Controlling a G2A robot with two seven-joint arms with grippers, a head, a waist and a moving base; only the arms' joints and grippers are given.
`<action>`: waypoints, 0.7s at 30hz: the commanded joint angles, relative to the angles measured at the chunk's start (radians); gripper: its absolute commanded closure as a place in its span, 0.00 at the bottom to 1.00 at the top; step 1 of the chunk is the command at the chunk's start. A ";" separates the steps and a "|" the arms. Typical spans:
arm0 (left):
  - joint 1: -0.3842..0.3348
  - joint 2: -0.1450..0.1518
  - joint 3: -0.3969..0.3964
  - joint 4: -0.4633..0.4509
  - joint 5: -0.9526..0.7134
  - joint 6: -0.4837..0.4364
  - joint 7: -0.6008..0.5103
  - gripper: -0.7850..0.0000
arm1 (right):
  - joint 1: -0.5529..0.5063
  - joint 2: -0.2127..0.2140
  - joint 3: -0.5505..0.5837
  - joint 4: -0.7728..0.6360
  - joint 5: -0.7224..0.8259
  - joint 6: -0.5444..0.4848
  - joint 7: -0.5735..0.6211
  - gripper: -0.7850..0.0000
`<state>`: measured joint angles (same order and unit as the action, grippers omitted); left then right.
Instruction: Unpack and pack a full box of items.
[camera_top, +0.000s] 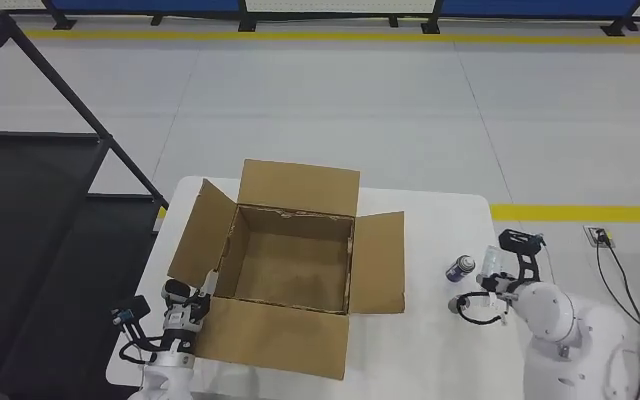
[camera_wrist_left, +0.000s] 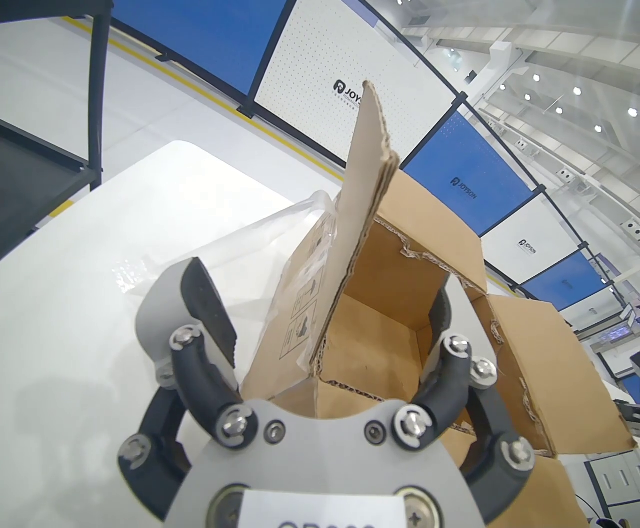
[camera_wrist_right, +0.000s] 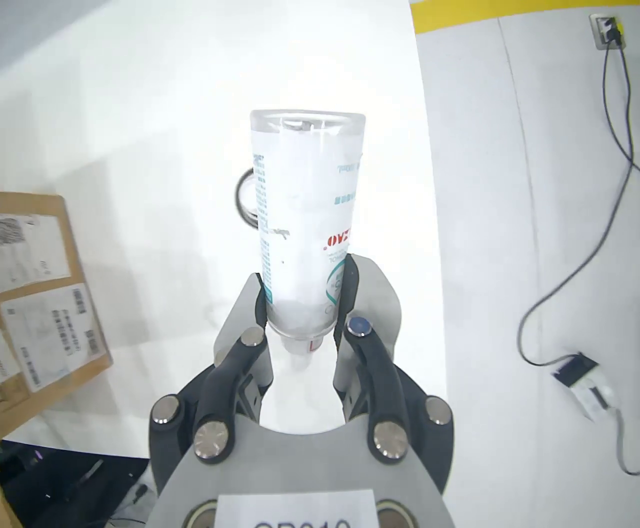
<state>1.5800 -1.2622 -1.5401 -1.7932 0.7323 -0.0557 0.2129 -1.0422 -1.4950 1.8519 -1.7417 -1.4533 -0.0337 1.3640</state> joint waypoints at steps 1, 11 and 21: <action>0.000 0.000 0.000 0.000 0.000 0.000 0.000 0.00 | 0.035 0.008 0.005 0.050 -0.021 -0.026 0.018 1.00; 0.000 0.000 0.000 0.000 0.000 0.000 0.000 0.00 | 0.105 0.037 -0.026 0.292 -0.131 -0.105 0.003 1.00; 0.000 0.000 0.000 0.000 0.000 0.000 0.000 0.00 | 0.176 0.057 -0.040 0.466 -0.148 -0.126 -0.025 0.55</action>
<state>1.5800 -1.2622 -1.5401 -1.7932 0.7323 -0.0557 0.2129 -0.8694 -1.4399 1.8126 -1.2856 -1.6050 -0.1566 1.3412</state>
